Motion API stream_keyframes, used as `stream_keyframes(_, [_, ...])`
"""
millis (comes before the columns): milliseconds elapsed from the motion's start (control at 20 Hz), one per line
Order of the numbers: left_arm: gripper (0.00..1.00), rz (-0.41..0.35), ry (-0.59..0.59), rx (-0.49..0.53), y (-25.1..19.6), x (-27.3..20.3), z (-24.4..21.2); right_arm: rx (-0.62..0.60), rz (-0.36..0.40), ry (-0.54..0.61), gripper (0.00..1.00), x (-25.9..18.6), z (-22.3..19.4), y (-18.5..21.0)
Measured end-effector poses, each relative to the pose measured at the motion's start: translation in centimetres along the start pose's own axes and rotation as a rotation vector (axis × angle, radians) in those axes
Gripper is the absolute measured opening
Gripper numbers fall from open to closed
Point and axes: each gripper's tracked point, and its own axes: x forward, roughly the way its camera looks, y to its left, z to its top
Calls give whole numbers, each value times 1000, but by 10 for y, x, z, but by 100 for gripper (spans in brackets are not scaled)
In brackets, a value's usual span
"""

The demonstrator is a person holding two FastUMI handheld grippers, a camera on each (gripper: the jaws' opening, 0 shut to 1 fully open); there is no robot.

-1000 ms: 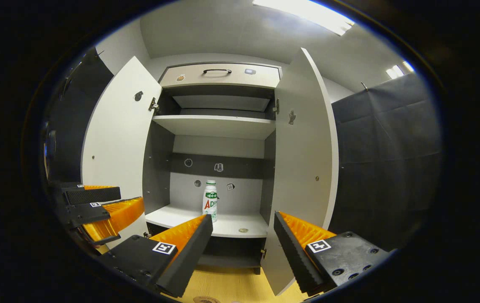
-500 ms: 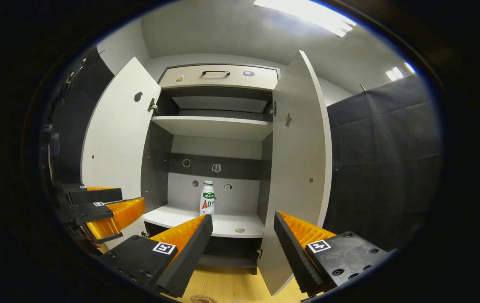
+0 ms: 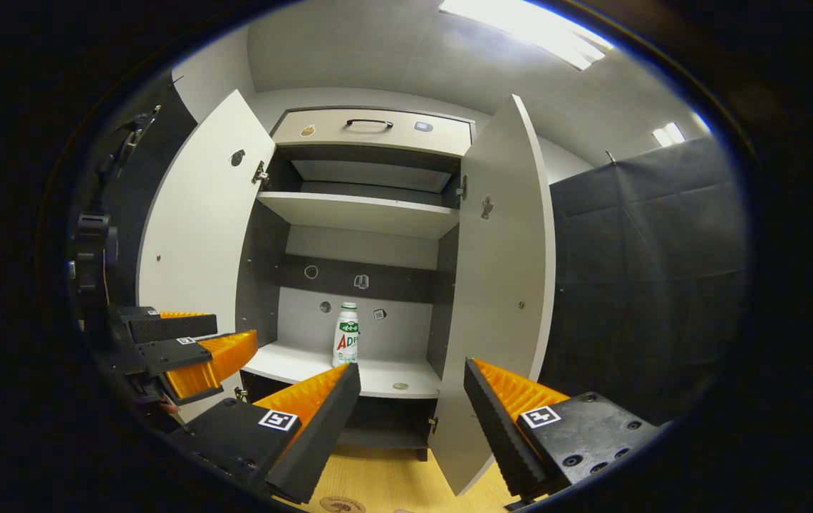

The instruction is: Grasp the bottle in the cabinet with the left hand and place it on the coaster, then close the right door with the right hand and the left door with the left hand.

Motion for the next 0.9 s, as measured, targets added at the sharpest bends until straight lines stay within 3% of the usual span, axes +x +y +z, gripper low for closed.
stream_keyframes(300, [89,-43,-32,39,0,60,-1,-47,7,-42,97,11,6,15])
stream_keyframes(650, [89,19,-22,43,4,176,-29,-29,149,-31,97,75,-14,26])
stream_keyframes(900, [89,49,14,47,-1,248,-56,-40,197,12,98,116,-37,15])
